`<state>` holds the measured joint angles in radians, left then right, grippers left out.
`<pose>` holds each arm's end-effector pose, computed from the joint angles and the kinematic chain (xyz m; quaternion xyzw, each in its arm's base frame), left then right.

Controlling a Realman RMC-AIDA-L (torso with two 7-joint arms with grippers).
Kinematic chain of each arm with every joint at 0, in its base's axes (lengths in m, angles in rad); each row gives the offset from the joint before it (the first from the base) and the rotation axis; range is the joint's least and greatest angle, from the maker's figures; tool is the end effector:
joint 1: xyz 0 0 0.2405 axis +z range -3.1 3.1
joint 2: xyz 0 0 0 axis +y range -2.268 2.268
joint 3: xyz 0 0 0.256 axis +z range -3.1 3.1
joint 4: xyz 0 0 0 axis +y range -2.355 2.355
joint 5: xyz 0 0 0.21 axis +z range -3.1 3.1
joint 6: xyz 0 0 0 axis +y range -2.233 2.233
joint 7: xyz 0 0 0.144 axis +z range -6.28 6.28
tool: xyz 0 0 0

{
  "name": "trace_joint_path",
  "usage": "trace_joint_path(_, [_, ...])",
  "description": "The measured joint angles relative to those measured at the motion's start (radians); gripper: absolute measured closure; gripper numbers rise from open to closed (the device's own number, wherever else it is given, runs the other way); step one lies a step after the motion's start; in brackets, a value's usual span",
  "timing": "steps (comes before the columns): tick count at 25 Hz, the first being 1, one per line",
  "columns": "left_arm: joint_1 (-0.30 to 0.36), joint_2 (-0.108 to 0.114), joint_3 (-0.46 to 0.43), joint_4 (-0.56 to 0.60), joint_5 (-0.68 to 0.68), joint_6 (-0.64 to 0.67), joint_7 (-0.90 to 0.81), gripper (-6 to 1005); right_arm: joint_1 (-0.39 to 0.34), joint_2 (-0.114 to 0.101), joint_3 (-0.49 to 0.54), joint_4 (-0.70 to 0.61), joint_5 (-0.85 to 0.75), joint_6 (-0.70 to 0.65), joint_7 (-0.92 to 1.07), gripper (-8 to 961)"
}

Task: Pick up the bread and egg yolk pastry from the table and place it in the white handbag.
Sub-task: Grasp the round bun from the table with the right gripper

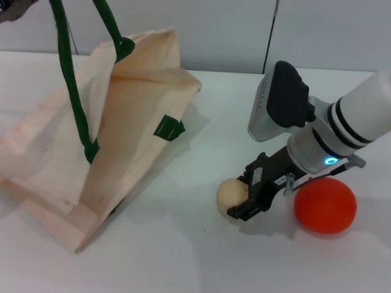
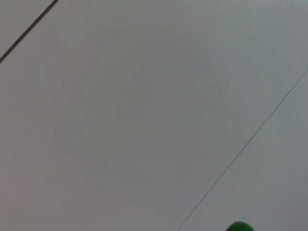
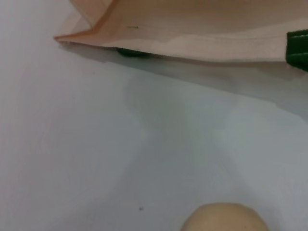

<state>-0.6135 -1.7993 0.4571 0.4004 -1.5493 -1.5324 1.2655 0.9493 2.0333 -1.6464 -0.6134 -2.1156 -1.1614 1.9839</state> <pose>-0.2697 0.3916 0.1464 -0.7393 -0.4185 -0.4904 0.1942 0.1642 0.3823 -0.0963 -0.9828 0.1116 -0.1438 0.0313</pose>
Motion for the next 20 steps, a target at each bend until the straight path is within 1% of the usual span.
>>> trace_joint_path(9, [0.0, 0.001, 0.002, 0.0, 0.008, -0.001, -0.005, 886, -0.005, -0.002, 0.005, -0.012, 0.003, -0.016, -0.015, 254])
trace_joint_path(12, [-0.004, 0.001, 0.01, 0.0, 0.009, -0.008, -0.006, 886, -0.021, -0.006, 0.015, -0.046, 0.026, -0.029, -0.023, 266])
trace_joint_path(15, [-0.013, 0.002, 0.015, -0.001, 0.01, -0.022, -0.008, 886, -0.037, -0.01, 0.041, -0.09, 0.061, -0.077, -0.058, 272])
trace_joint_path(18, [-0.031, -0.001, 0.015, -0.005, 0.023, -0.045, -0.01, 886, -0.061, -0.009, 0.076, -0.15, 0.065, -0.125, -0.082, 276])
trace_joint_path(20, [-0.052, -0.003, 0.016, -0.014, 0.036, -0.064, -0.011, 886, -0.075, -0.007, 0.081, -0.189, 0.066, -0.14, -0.088, 278])
